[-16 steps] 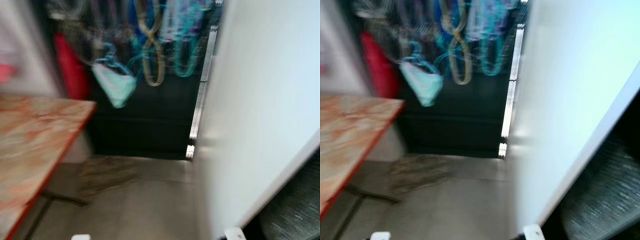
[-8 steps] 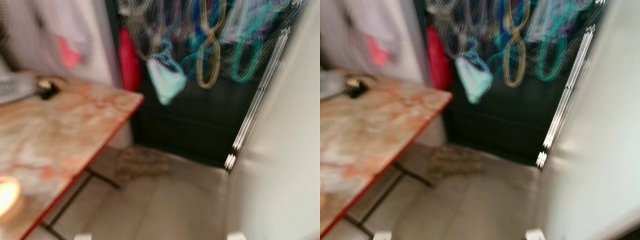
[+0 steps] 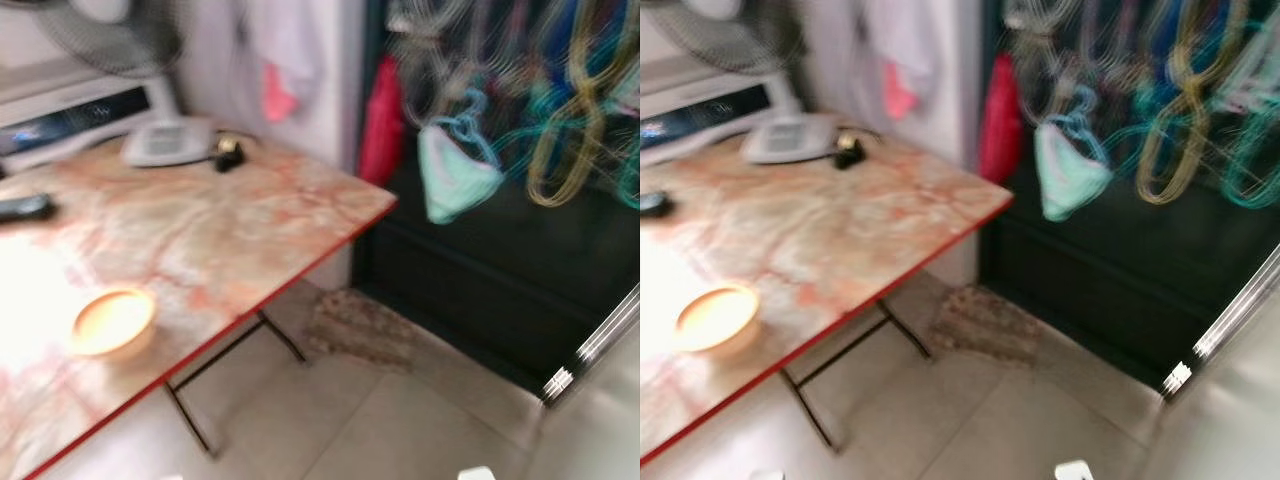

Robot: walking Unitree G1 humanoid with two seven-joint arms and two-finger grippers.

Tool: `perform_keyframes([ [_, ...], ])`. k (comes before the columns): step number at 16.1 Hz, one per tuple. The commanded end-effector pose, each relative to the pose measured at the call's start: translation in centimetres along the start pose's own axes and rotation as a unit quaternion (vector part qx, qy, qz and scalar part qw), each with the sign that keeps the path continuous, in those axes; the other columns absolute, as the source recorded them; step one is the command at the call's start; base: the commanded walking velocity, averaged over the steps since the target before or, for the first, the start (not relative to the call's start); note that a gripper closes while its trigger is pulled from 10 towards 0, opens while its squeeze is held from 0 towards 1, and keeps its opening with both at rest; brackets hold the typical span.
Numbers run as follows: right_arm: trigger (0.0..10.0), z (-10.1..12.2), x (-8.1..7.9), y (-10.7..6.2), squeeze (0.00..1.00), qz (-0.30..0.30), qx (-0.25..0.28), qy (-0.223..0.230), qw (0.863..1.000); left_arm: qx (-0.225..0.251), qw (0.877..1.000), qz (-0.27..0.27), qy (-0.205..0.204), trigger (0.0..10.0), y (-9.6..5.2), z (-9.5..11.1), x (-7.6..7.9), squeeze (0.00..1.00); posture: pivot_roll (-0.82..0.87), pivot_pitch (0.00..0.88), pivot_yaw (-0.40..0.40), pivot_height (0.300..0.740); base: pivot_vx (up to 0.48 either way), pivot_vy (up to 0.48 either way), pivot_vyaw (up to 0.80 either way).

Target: Restocking fridge

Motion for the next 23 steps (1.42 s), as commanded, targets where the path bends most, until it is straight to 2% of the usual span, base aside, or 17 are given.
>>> perform_keyframes([
  [1,10.0,0.5,-0.7,0.1,0.0,0.01,0.005,-0.005,1.0,-0.004,1.0,0.005,-0.002,10.0,-0.1,-0.4,-0.5,0.0,-0.02,0.0,-0.014,0.74,0.0,0.0,0.8],
  [13,10.0,0.6,-0.9,0.1,0.0,0.015,0.005,-0.017,1.0,0.011,1.0,0.019,-0.011,10.0,-0.1,-0.1,-0.8,0.0,-0.01,0.0,-0.013,0.74,0.0,0.0,0.8],
  [16,10.0,0.6,-0.9,0.1,0.0,0.017,0.004,-0.02,1.0,0.029,0.999,0.032,-0.016,10.0,-0.2,0.2,-1.0,0.0,0.0,0.0,-0.01,0.74,0.0,0.0,0.8],
  [20,10.0,0.5,-1.0,0.1,0.0,0.02,0.008,-0.006,1.0,0.083,0.993,0.075,-0.04,10.0,-0.5,1.3,-1.8,0.0,0.0,0.0,0.003,0.74,0.0,0.0,0.0],
  [21,10.0,0.4,-1.0,0.1,0.0,0.02,0.008,-0.008,1.0,0.185,0.975,0.121,-0.01,10.0,-0.8,7.1,-2.9,0.0,0.0,0.0,0.007,0.74,0.0,0.0,0.0],
  [22,10.0,0.4,-1.1,0.1,0.0,0.021,0.007,-0.011,1.0,0.257,0.953,0.161,0.013,10.0,-1.8,11.4,-3.8,0.0,0.0,0.0,0.009,0.74,0.0,0.0,0.0],
  [23,10.0,0.3,-1.1,0.1,0.0,0.023,0.005,-0.015,1.0,0.295,0.936,0.195,0.004,10.0,-2.8,12.5,-5.0,0.0,0.01,0.0,0.009,0.74,0.0,0.0,0.0],
])
Point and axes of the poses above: a point about 5 cm out from each wrist's last joint towards the gripper, its own y axis pointing out of the wrist towards the gripper, its own z axis along the axis of the wrist's last joint, x = y × z, the point moved 3 cm from there along y, pointing out of the wrist towards the gripper, and after that the axes turned 13 degrees about y, right-handed, at the moved point
